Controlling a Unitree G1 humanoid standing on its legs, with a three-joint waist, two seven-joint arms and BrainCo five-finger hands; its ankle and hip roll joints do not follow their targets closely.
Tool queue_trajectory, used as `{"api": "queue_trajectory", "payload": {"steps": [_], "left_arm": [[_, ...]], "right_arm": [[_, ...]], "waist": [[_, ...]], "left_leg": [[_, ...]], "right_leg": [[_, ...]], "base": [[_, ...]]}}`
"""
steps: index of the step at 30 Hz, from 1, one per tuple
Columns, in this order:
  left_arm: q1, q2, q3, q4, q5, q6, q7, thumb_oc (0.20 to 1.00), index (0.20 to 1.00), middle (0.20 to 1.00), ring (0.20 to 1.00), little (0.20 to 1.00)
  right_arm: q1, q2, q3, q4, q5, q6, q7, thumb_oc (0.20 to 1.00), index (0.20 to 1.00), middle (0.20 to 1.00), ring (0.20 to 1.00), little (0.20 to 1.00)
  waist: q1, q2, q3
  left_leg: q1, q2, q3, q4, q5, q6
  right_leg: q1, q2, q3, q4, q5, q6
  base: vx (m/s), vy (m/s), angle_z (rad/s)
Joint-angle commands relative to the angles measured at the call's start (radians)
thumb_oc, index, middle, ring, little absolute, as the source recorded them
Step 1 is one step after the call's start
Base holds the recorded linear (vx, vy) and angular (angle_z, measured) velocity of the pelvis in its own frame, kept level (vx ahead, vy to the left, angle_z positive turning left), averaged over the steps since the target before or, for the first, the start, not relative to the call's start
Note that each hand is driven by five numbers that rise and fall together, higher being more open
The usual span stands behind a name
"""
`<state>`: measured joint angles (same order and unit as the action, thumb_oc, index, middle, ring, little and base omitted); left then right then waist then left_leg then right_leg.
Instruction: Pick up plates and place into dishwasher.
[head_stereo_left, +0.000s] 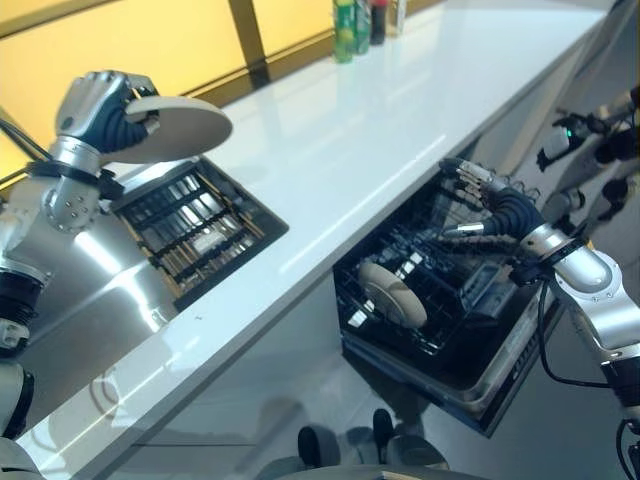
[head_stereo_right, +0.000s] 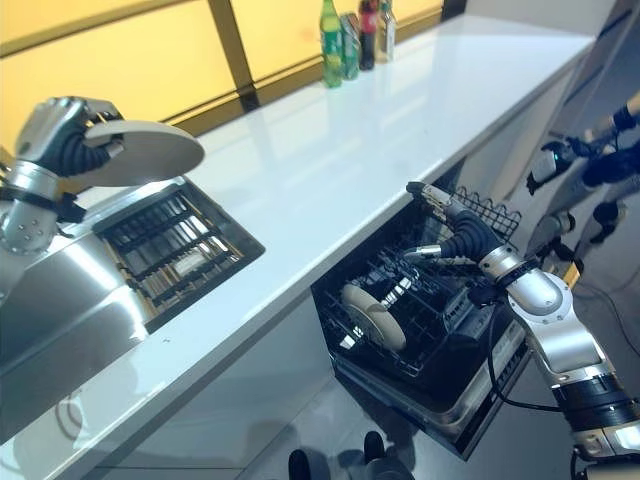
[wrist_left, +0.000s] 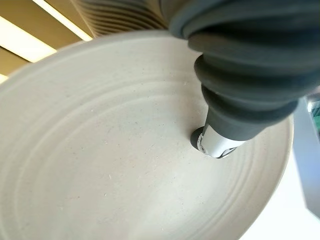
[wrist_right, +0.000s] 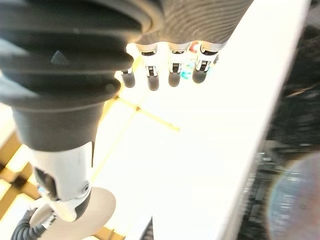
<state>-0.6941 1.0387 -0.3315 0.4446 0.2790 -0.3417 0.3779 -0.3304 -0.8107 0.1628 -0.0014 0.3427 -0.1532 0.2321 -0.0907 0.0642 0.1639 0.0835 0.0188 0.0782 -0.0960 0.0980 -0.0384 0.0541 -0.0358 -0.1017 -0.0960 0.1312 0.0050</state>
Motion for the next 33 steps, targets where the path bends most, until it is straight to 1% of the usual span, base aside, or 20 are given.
{"api": "queue_trajectory", "payload": {"steps": [1, 2, 5, 7, 8, 9, 11, 15, 16, 21, 24, 29, 31, 33], "left_arm": [[-0.018, -0.038, 0.034, -0.070, -0.068, -0.043, 0.060, 0.200, 0.200, 0.200, 0.200, 0.200], [-0.018, -0.047, 0.032, -0.076, -0.071, -0.049, 0.060, 0.200, 0.200, 0.200, 0.200, 0.200], [-0.023, -0.137, -0.002, -0.132, -0.111, -0.067, 0.031, 0.200, 0.200, 0.200, 0.200, 0.200], [-0.027, -0.179, -0.017, -0.156, -0.143, -0.078, 0.017, 0.200, 0.200, 0.200, 0.200, 0.200], [-0.028, -0.206, -0.026, -0.164, -0.166, -0.093, 0.005, 0.200, 0.200, 0.200, 0.200, 0.200], [-0.029, -0.214, -0.029, -0.166, -0.173, -0.096, -0.003, 0.200, 0.200, 0.200, 0.200, 0.200], [-0.021, -0.270, -0.053, -0.203, -0.189, -0.104, -0.025, 0.200, 0.200, 0.200, 0.200, 0.200], [-0.019, -0.313, -0.080, -0.227, -0.197, -0.107, -0.055, 0.200, 0.200, 0.200, 0.200, 0.200], [-0.015, -0.332, -0.092, -0.243, -0.208, -0.111, -0.079, 0.200, 0.200, 0.200, 0.200, 0.200], [-0.007, -0.355, -0.119, -0.280, -0.241, -0.112, -0.133, 0.200, 0.200, 0.200, 0.200, 0.200], [-0.016, -0.368, -0.145, -0.289, -0.270, -0.132, -0.166, 0.200, 0.200, 0.200, 0.200, 0.200], [-0.034, -0.389, -0.174, -0.313, -0.307, -0.148, -0.199, 0.200, 0.200, 0.200, 0.200, 0.200], [-0.042, -0.403, -0.188, -0.334, -0.329, -0.154, -0.223, 0.200, 0.200, 0.200, 0.200, 0.200], [-0.048, -0.413, -0.196, -0.349, -0.353, -0.158, -0.244, 0.200, 0.200, 0.200, 0.200, 0.200]], "right_arm": [[-0.160, 0.040, 0.062, -0.033, -0.027, -0.048, -0.067, 1.000, 1.000, 1.000, 1.000, 1.000], [-0.171, 0.046, 0.071, -0.029, -0.031, -0.046, -0.075, 1.000, 1.000, 1.000, 1.000, 1.000], [-0.264, 0.087, 0.132, 0.014, -0.055, -0.031, -0.128, 1.000, 1.000, 1.000, 1.000, 1.000], [-0.313, 0.103, 0.160, 0.045, -0.056, -0.023, -0.152, 1.000, 1.000, 1.000, 1.000, 1.000], [-0.336, 0.116, 0.174, 0.069, -0.056, -0.023, -0.157, 1.000, 1.000, 1.000, 1.000, 1.000], [-0.344, 0.121, 0.178, 0.077, -0.057, -0.024, -0.156, 1.000, 1.000, 1.000, 1.000, 1.000], [-0.387, 0.147, 0.202, 0.113, -0.062, -0.012, -0.172, 1.000, 1.000, 1.000, 1.000, 1.000], [-0.421, 0.170, 0.220, 0.155, -0.084, -0.007, -0.189, 1.000, 1.000, 1.000, 1.000, 1.000], [-0.438, 0.174, 0.226, 0.177, -0.089, -0.001, -0.196, 1.000, 1.000, 1.000, 1.000, 1.000], [-0.477, 0.173, 0.240, 0.224, -0.080, 0.005, -0.189, 1.000, 1.000, 1.000, 1.000, 1.000], [-0.513, 0.171, 0.258, 0.267, -0.063, 0.012, -0.172, 1.000, 1.000, 1.000, 1.000, 1.000], [-0.561, 0.182, 0.298, 0.328, -0.061, 0.038, -0.154, 1.000, 1.000, 1.000, 1.000, 1.000], [-0.581, 0.192, 0.318, 0.354, -0.057, 0.059, -0.146, 1.000, 1.000, 1.000, 1.000, 1.000], [-0.602, 0.196, 0.334, 0.390, -0.044, 0.064, -0.130, 1.000, 1.000, 1.000, 1.000, 1.000]], "waist": [[0.039, -0.021, -0.030], [0.040, -0.022, -0.030], [0.060, -0.034, -0.044], [0.070, -0.040, -0.049], [0.075, -0.044, -0.051], [0.075, -0.044, -0.051], [0.086, -0.052, -0.057], [0.093, -0.058, -0.060], [0.099, -0.062, -0.062], [0.109, -0.067, -0.062], [0.117, -0.070, -0.062], [0.127, -0.074, -0.063], [0.133, -0.076, -0.064], [0.138, -0.078, -0.063]], "left_leg": [[0.038, -0.034, -0.012, 0.018, -0.148, 0.008], [0.040, -0.033, -0.013, 0.019, -0.149, 0.008], [0.049, -0.029, -0.024, 0.021, -0.153, 0.007], [0.054, -0.028, -0.029, 0.022, -0.155, 0.008], [0.057, -0.027, -0.032, 0.023, -0.157, 0.008], [0.058, -0.026, -0.033, 0.023, -0.157, 0.008], [0.061, -0.024, -0.039, 0.026, -0.159, 0.009], [0.069, -0.022, -0.042, 0.027, -0.162, 0.010], [0.073, -0.021, -0.044, 0.027, -0.164, 0.011], [0.078, -0.020, -0.049, 0.029, -0.167, 0.013], [0.081, -0.021, -0.053, 0.030, -0.170, 0.015], [0.086, -0.022, -0.059, 0.029, -0.170, 0.014], [0.086, -0.022, -0.061, 0.028, -0.169, 0.015], [0.086, -0.022, -0.064, 0.027, -0.169, 0.014]], "right_leg": [[0.044, -0.059, -0.040, 0.027, -0.121, 0.101], [0.046, -0.059, -0.042, 0.027, -0.122, 0.100], [0.060, -0.057, -0.051, 0.028, -0.128, 0.098], [0.067, -0.055, -0.055, 0.029, -0.131, 0.095], [0.071, -0.055, -0.058, 0.030, -0.133, 0.094], [0.073, -0.054, -0.060, 0.030, -0.134, 0.093], [0.079, -0.053, -0.064, 0.031, -0.136, 0.090], [0.087, -0.050, -0.066, 0.033, -0.140, 0.086], [0.092, -0.049, -0.069, 0.033, -0.140, 0.086], [0.099, -0.048, -0.070, 0.033, -0.141, 0.083], [0.104, -0.050, -0.072, 0.032, -0.141, 0.084], [0.112, -0.051, -0.075, 0.027, -0.138, 0.083], [0.114, -0.052, -0.077, 0.026, -0.138, 0.082], [0.117, -0.052, -0.078, 0.024, -0.138, 0.081]], "base": [[0.00, -0.058, 0.12], [0.00, -0.057, 0.12], [-0.01, -0.071, 0.18], [0.00, -0.055, 0.10], [0.00, -0.049, 0.10], [0.00, -0.046, 0.11], [0.00, -0.042, 0.06], [0.01, -0.025, 0.02], [0.02, -0.034, 0.02], [0.00, -0.007, 0.00], [0.01, -0.013, 0.04], [0.01, -0.014, 0.06], [0.01, -0.017, 0.04], [0.01, -0.017, 0.04]]}}
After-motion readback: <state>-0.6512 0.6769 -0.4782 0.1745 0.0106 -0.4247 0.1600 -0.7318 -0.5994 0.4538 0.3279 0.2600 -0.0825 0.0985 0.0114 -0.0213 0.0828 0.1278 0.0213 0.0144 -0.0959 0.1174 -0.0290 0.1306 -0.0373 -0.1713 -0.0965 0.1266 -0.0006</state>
